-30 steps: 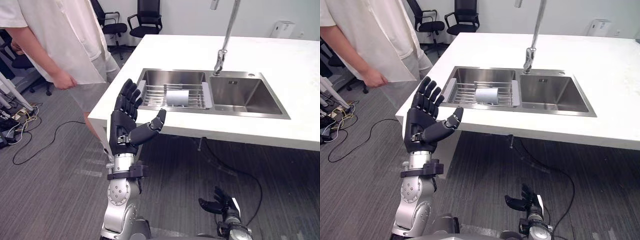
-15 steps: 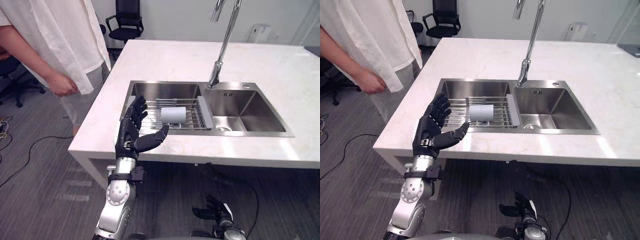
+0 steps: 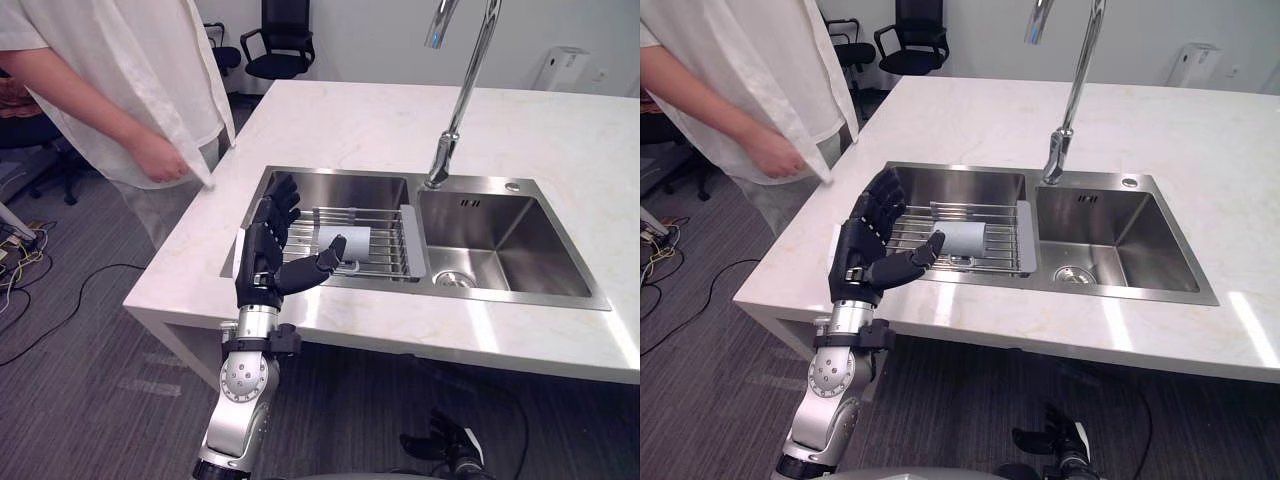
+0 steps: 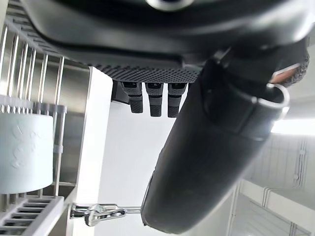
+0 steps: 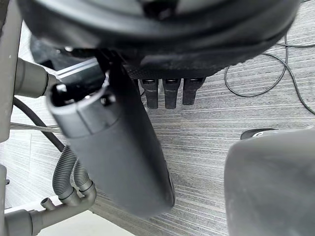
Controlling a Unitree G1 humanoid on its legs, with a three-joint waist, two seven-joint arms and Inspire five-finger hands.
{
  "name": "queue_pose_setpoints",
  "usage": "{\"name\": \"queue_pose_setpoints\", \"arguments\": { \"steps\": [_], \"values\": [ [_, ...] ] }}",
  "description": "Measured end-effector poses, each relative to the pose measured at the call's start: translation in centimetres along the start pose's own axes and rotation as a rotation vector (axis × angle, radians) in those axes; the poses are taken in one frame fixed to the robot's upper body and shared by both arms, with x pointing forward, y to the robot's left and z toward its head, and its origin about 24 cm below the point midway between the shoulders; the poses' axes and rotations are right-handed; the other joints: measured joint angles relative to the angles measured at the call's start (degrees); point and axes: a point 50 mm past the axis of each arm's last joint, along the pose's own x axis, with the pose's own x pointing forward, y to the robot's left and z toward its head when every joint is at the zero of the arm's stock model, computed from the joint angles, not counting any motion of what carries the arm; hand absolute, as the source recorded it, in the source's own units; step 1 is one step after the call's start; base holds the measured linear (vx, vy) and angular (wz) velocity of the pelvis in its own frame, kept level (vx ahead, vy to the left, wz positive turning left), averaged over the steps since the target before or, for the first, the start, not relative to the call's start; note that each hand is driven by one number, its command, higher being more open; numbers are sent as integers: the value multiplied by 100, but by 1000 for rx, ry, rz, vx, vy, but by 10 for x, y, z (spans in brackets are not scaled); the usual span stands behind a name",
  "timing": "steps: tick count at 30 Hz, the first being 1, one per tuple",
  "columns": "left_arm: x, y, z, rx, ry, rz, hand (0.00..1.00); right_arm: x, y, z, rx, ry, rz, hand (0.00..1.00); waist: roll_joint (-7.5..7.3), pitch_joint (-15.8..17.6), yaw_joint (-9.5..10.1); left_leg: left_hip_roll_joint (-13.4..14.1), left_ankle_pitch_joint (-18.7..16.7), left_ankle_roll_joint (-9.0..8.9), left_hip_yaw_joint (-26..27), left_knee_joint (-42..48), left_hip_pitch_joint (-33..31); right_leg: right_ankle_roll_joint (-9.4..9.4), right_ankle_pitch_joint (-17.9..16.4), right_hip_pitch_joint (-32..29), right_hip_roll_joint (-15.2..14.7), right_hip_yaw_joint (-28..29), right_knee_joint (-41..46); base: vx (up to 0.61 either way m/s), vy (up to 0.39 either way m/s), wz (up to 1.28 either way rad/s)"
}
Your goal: Walk over to the sink, pick up the cup, carry it to the dishwasher, place the cup inside the dishwasher, then close the dishwasher door
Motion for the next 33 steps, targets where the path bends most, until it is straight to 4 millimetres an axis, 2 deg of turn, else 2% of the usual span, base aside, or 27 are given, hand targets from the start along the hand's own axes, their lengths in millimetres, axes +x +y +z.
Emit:
{"name": "queue_pose_setpoints", "arguments": {
  "steps": [4, 10, 14, 18, 23, 27, 33],
  "values": [
    [5, 13, -17, 140, 67, -11, 90, 1, 2, 0, -1, 3, 15, 90, -5, -4, -55, -100, 151, 82, 16, -166, 3, 71, 456, 249, -68, 26, -715, -77, 66, -2],
    [16, 25, -29, 303, 116, -39, 90, 1, 2, 0, -3, 4, 27, 90, -12, 1, -161, -195, 279, 128, 78, -319, 7, 103, 878, 445, -145, 79, -1380, -60, 42, -6],
    [25, 29, -31, 363, 117, -50, 90, 1, 0, 0, -9, 6, 29, 90, -14, 2, -253, -192, 307, 104, 70, -392, 15, 61, 967, 482, -134, 77, -1592, -11, -5, -2],
    [38, 36, -33, 424, 132, -47, 90, 0, -3, -2, -17, 14, 32, 90, -24, 11, -386, -192, 315, 94, 69, -466, 50, 101, 1063, 539, -120, 102, -1758, 16, -12, -4],
    [53, 46, -25, 466, 112, -19, 90, 0, -5, -3, -19, 17, 33, 90, -36, 42, -482, -201, 315, 96, 93, -518, 60, 110, 1101, 537, -113, 181, -1840, 26, -1, -8],
    [67, 48, -18, 502, 77, -7, 90, 1, -4, -2, -18, 15, 37, 90, -42, 187, -537, -214, 314, 97, 91, -518, 70, 114, 1113, 534, -123, 201, -1842, -27, -2, -3],
    [74, 55, -14, 572, 74, 4, 90, 0, -4, -2, -15, 15, 39, 90, -33, 313, -695, -219, 300, 101, 155, -519, 71, 122, 1144, 474, -125, 276, -1871, -42, -6, -6]
  ]
}}
